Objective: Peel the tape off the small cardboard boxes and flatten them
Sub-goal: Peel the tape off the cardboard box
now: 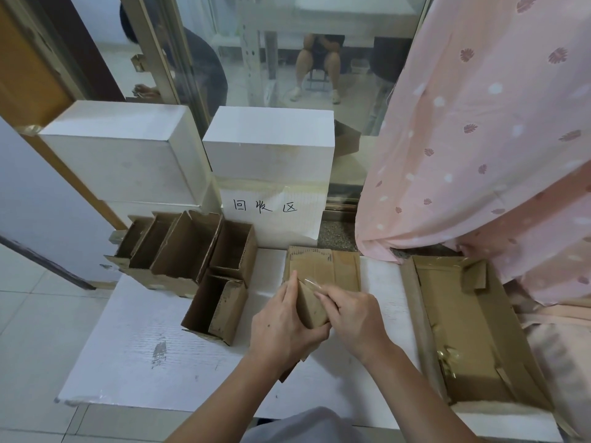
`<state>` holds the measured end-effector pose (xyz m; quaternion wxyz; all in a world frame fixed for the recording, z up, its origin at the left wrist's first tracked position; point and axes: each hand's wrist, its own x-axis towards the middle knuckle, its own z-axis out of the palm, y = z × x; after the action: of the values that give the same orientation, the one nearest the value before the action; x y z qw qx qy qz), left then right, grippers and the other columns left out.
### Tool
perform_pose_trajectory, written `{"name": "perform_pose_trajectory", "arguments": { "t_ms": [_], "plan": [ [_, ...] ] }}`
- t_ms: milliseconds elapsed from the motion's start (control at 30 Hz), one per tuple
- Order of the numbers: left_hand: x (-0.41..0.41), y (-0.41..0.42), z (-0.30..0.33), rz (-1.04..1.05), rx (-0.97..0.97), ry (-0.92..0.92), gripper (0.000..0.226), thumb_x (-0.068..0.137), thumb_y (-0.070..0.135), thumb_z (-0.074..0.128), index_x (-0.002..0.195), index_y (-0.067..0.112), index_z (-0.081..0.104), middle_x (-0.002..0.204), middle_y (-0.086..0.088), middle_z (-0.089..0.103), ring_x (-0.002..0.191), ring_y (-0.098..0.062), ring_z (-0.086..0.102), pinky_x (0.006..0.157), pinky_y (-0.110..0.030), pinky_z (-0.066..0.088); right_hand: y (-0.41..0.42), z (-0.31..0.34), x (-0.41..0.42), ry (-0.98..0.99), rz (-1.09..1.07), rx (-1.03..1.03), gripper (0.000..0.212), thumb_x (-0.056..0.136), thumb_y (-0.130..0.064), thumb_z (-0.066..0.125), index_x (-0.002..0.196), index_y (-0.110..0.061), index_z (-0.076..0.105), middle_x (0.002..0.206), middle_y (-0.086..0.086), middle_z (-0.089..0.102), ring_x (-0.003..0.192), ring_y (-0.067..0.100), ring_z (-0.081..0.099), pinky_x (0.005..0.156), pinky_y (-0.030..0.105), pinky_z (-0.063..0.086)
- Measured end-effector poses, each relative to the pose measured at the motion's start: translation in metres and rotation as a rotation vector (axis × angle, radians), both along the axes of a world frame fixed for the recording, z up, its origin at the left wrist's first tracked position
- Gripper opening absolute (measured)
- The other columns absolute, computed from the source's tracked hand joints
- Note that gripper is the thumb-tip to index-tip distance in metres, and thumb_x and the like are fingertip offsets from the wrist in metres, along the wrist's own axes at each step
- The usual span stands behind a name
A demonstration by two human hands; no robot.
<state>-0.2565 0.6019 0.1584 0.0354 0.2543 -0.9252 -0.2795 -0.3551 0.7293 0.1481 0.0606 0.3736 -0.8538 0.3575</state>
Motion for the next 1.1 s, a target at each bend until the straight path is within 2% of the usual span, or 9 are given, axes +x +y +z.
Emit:
{"name": "perform_pose_trajectory", "arguments": {
  "t_ms": [100,267,600,667,733,800,900,1000,1100],
  "plan": [
    [0.002,0.000,-0.001,-0.003,-0.001,-0.011,0.122,0.069,0.085,0.057,0.164,0.030,0.006,0.156,0.020,0.040,0.129,-0.006,0.055,0.097,-0.033,0.052,0.000,-0.002,0.000,-0.065,0.020,-0.010,0.028,0.097,-0.040,0.050,0.104,-0.029,0.075,0.074,-0.010,0.072,0.062,0.014,0.065,0.054,0.033,0.053],
    [0.004,0.001,-0.004,0.000,-0.010,-0.013,0.123,0.067,0.089,0.056,0.163,0.031,0.007,0.158,0.020,0.039,0.130,-0.006,0.055,0.098,-0.036,0.053,0.000,-0.004,0.001,-0.109,-0.033,-0.038,0.017,0.095,-0.029,0.059,0.102,-0.024,0.074,0.078,-0.009,0.074,0.068,0.015,0.069,0.059,0.035,0.055],
    [0.004,0.002,-0.006,0.026,0.016,0.019,0.118,0.065,0.087,0.060,0.161,0.037,0.014,0.152,0.023,0.046,0.128,-0.008,0.057,0.099,-0.036,0.052,0.001,-0.001,0.001,-0.245,-0.132,-0.181,0.009,0.103,-0.023,0.060,0.099,-0.024,0.067,0.068,-0.002,0.066,0.065,0.019,0.067,0.059,0.040,0.053],
    [0.003,0.000,-0.006,0.034,0.014,0.031,0.118,0.065,0.086,0.061,0.161,0.037,0.015,0.153,0.021,0.046,0.129,-0.007,0.055,0.100,-0.035,0.051,0.000,0.002,0.003,-0.210,-0.143,-0.197,0.007,0.101,-0.019,0.062,0.099,-0.023,0.068,0.065,-0.003,0.064,0.061,0.017,0.063,0.058,0.038,0.051],
    [0.003,-0.002,-0.005,0.007,0.002,0.038,0.118,0.066,0.086,0.062,0.162,0.036,0.014,0.155,0.021,0.043,0.132,-0.006,0.053,0.102,-0.033,0.050,-0.002,0.005,0.006,-0.187,-0.145,-0.186,0.014,0.098,-0.014,0.065,0.099,-0.028,0.067,0.066,-0.003,0.065,0.060,0.016,0.063,0.058,0.035,0.051],
    [0.004,-0.002,-0.006,-0.015,-0.020,0.052,0.118,0.068,0.085,0.064,0.162,0.034,0.014,0.156,0.022,0.041,0.134,-0.004,0.050,0.101,-0.031,0.049,-0.001,0.006,0.006,-0.143,-0.133,-0.151,0.022,0.094,-0.007,0.068,0.099,-0.029,0.068,0.074,-0.006,0.071,0.066,0.012,0.066,0.062,0.026,0.052],
    [0.006,0.002,-0.007,-0.035,-0.021,0.072,0.119,0.068,0.084,0.066,0.163,0.033,0.015,0.156,0.024,0.041,0.135,-0.001,0.049,0.101,-0.028,0.049,0.002,0.004,0.001,-0.096,-0.083,-0.119,0.030,0.086,0.004,0.063,0.100,-0.020,0.076,0.095,-0.010,0.073,0.078,0.005,0.068,0.071,0.018,0.054],
    [0.006,0.005,-0.007,-0.065,-0.018,0.097,0.119,0.069,0.082,0.068,0.163,0.033,0.015,0.158,0.022,0.040,0.137,0.000,0.046,0.104,-0.025,0.046,0.005,0.003,-0.005,-0.103,-0.068,-0.105,0.035,0.082,0.015,0.059,0.093,-0.011,0.079,0.100,-0.003,0.067,0.083,0.000,0.061,0.076,0.002,0.046],
    [0.004,0.005,-0.005,-0.077,-0.019,0.113,0.119,0.069,0.080,0.070,0.163,0.032,0.015,0.158,0.022,0.040,0.136,0.001,0.045,0.102,-0.024,0.045,0.008,0.005,-0.008,-0.206,-0.058,-0.101,0.034,0.085,0.012,0.058,0.091,-0.013,0.081,0.102,-0.004,0.064,0.087,0.004,0.062,0.078,0.006,0.047]
  ]
}}
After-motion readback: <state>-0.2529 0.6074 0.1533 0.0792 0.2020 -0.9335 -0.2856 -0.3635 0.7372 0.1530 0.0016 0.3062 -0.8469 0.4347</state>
